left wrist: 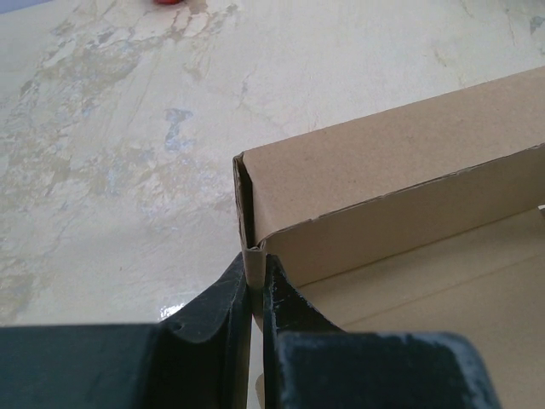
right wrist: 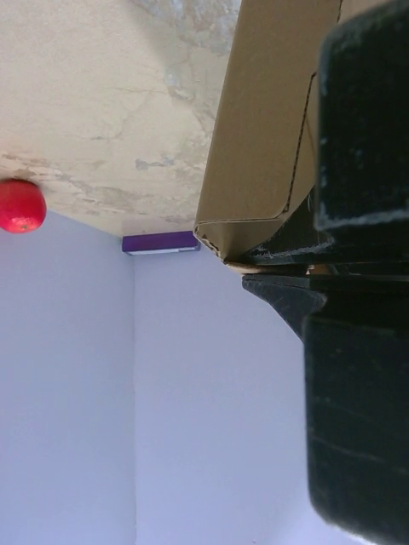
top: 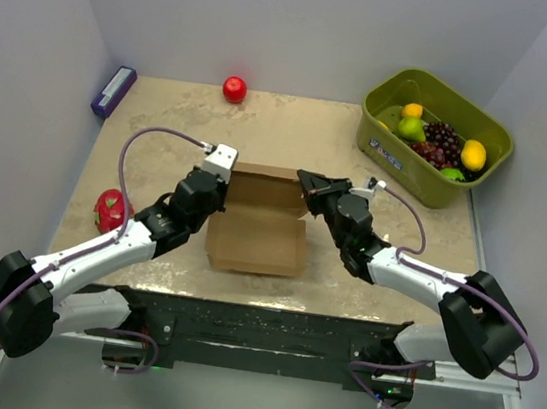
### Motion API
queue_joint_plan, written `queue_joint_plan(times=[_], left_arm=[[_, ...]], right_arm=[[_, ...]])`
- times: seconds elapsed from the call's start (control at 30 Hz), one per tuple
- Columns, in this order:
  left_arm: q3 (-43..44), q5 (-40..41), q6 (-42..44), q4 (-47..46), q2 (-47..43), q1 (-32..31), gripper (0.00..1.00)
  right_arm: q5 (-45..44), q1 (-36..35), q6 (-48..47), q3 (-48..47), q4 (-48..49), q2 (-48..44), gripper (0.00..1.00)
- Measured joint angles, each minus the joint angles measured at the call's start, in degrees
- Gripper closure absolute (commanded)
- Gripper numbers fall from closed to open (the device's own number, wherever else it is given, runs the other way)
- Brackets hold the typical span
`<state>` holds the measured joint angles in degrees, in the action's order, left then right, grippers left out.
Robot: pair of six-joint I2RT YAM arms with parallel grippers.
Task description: Fold the paper box
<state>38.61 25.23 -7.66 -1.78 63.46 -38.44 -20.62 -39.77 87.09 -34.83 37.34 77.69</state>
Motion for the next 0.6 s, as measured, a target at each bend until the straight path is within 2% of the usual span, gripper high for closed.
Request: queue_joint_plan(times=[0.13, 0.17, 0.27, 0.37, 0.6], left_arm=[[0.00, 0.72, 0.24, -0.35, 0.00, 0.00, 1.00], [0.02, 0.85, 0.24, -0.35, 0.00, 0.07, 1.00], [0.37, 0.04, -0.07, -0.24, 0.20, 1.36, 1.00], [1.81, -2.60, -0.42, 0.90, 1.66, 4.44, 1.00], [3.13, -5.07, -2.36, 4.87, 3.52, 7.15, 1.00]], right_arm=[[-0.52, -0.09, 0.48, -0.63, 1.05, 1.25, 1.00], [-0.52, -0.09, 0.33, -0.98, 1.18, 1.53, 0.80], [-0.68, -0.04, -0.87, -1.95, 1.03, 1.88, 0.46], [-0.96, 0.11, -3.69, -2.69, 0.74, 1.44, 0.32], [-0.22, -0.07, -14.95, -2.71, -4.26, -6.16, 0.31]])
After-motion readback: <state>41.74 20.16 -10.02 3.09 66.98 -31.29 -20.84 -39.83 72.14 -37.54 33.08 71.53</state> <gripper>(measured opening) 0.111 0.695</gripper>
